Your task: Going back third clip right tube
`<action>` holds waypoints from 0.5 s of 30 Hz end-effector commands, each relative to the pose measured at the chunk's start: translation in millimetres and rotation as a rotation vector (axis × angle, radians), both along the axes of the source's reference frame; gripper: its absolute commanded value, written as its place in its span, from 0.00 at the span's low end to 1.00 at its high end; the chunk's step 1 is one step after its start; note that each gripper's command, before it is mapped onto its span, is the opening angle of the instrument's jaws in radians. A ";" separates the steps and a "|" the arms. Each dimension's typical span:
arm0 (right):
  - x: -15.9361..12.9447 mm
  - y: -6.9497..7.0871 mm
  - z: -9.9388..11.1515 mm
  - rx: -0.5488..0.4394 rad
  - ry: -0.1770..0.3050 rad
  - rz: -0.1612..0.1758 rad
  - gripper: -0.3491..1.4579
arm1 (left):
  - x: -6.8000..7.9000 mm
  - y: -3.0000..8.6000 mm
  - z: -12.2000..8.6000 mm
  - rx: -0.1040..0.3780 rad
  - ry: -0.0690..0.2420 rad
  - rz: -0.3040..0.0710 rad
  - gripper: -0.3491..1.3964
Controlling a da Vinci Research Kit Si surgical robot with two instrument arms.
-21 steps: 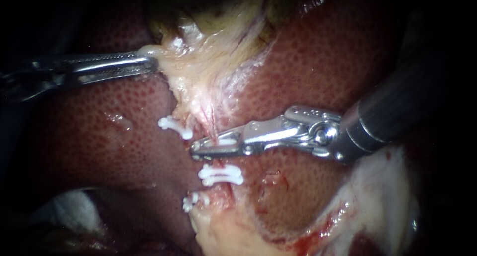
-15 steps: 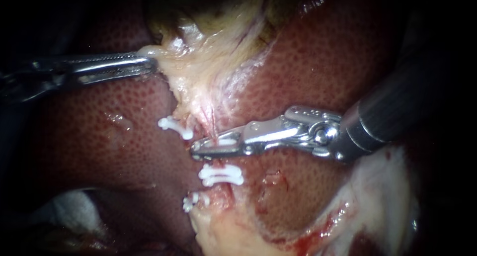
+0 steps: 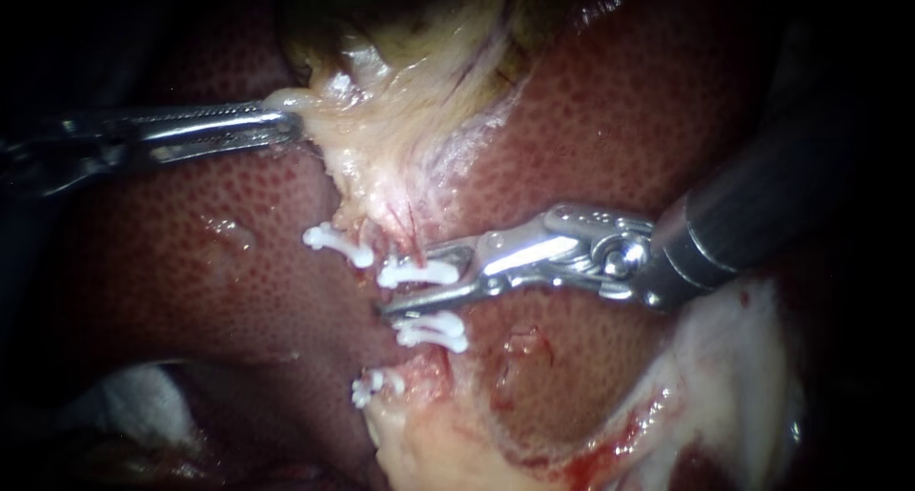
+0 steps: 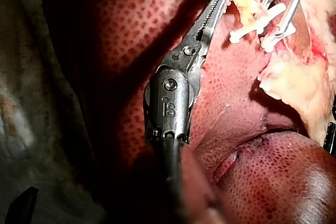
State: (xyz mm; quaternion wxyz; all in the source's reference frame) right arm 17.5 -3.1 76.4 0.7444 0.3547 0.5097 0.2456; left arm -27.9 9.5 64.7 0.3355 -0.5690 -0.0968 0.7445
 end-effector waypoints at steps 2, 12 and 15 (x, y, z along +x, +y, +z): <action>-0.1 0.2 0.2 -0.016 -0.007 0.012 0.45 | 0.0 0.0 -0.2 0.000 0.000 0.000 0.00; -1.6 1.4 -0.2 -0.059 -0.024 0.041 0.47 | -0.1 -0.1 -0.4 0.000 0.001 -0.001 0.00; -1.8 1.5 -0.4 -0.058 -0.023 0.040 0.47 | -0.1 -0.2 -0.4 0.000 0.001 -0.001 0.00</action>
